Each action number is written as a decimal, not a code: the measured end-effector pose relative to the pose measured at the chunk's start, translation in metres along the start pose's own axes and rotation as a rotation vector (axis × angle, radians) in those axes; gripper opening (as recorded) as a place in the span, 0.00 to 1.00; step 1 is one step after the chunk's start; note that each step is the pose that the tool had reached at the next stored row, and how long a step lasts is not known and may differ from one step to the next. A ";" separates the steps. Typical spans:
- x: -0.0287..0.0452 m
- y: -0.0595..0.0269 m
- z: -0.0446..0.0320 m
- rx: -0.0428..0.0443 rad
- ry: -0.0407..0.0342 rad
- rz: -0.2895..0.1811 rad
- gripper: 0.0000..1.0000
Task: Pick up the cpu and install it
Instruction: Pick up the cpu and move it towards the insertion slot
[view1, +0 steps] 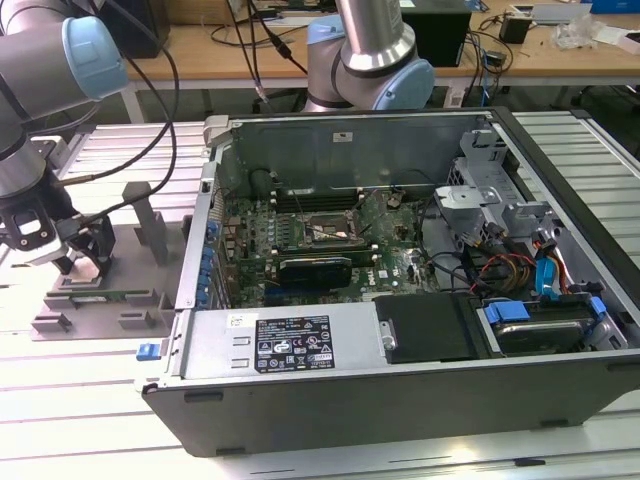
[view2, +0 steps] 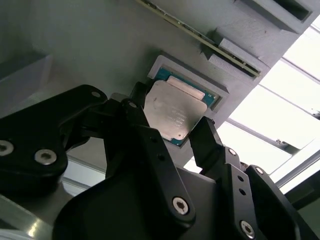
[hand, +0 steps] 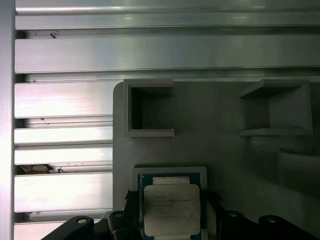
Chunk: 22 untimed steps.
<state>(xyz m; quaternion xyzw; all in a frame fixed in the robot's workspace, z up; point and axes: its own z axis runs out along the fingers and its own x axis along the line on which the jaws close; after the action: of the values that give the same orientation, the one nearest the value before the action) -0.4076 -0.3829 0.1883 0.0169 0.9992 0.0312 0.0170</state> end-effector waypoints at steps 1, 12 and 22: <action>-0.0001 0.0000 0.0000 0.0000 -0.0001 0.000 0.62; -0.0001 0.0000 -0.0001 -0.0002 -0.0001 -0.001 0.62; -0.0005 0.0007 -0.0128 -0.0001 -0.0001 -0.001 0.54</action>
<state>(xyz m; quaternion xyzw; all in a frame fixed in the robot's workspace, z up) -0.4075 -0.3830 0.2012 0.0166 0.9992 0.0312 0.0171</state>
